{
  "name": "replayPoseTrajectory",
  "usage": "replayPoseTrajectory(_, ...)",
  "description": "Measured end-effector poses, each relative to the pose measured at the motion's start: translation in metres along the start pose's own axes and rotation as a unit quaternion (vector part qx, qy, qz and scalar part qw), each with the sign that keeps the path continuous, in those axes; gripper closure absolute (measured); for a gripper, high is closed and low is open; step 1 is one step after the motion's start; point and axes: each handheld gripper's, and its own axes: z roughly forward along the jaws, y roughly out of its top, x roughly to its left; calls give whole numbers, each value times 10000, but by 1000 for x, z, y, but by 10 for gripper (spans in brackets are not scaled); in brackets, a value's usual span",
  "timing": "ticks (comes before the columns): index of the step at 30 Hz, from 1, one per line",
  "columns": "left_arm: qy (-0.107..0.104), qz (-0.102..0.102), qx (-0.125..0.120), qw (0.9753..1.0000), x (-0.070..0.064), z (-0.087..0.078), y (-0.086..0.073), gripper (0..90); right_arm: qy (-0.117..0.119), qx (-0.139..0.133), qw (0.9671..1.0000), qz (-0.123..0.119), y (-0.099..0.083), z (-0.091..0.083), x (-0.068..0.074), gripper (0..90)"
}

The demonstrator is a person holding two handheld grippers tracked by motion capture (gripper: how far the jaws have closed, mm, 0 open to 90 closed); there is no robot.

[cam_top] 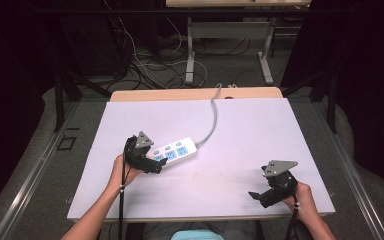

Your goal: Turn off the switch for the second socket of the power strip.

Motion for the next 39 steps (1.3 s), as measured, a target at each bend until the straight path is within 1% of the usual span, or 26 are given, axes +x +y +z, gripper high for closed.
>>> replayPoseTrajectory(1,-15,-26,5,10000,-1,-2,-1,0,21,8,10000,3,0,0,0,13)
replayPoseTrajectory(2,12,21,22,10000,-1,-4,-2,0,24,9,10000,1,0,0,0,12)
replayPoseTrajectory(4,52,-6,16,10000,-2,-6,-5,0,24,5,10000,-2,0,0,0,13)
replayPoseTrajectory(5,57,13,66,10000,-3,-8,-7,0,24,4,10000,-12,0,0,0,13)
replayPoseTrajectory(8,74,-50,64,9999,-4,-13,-12,0,27,-13,10000,-28,0,0,0,12)
replayPoseTrajectory(9,75,-33,83,9999,-4,-15,-13,0,28,-11,10000,-27,0,0,0,13)
replayPoseTrajectory(14,117,-76,19,9999,-5,-23,-20,0,22,-12,10000,-36,0,0,0,13)
replayPoseTrajectory(16,142,-33,21,9999,-6,-26,-22,0,25,-7,10000,-20,0,0,0,12)
replayPoseTrajectory(17,121,-25,50,9999,-7,-28,-24,0,26,-12,10000,-30,0,0,0,12)
replayPoseTrajectory(23,170,-32,-9,9998,-11,-36,-32,0,18,-40,10000,-14,0,1,0,13)
replayPoseTrajectory(25,165,-42,-8,9999,-12,-40,-35,0,27,0,10000,-4,0,0,0,13)
replayPoseTrajectory(27,197,-10,6,9998,-12,-43,-37,0,26,-9,10000,-20,0,1,0,12)
replayPoseTrajectory(30,214,-67,-65,9997,-13,-47,-42,0,26,-1,10000,-7,0,0,0,13)
replayPoseTrajectory(32,216,-33,-55,9997,-13,-50,-45,0,28,-1,10000,-8,0,0,0,12)
replayPoseTrajectory(33,220,-26,-52,9997,-13,-51,-47,0,24,-17,10000,-46,1,0,0,12)
replayPoseTrajectory(34,224,-25,-57,9997,-14,-52,-49,0,26,-3,10000,-10,0,0,0,12)
replayPoseTrajectory(37,197,-38,-23,9998,-15,-55,-52,0,0,-6,10000,-15,1,0,1,13)
replayPoseTrajectory(39,206,-5,-46,9998,-16,-56,-54,0,25,3,10000,-7,0,0,0,12)
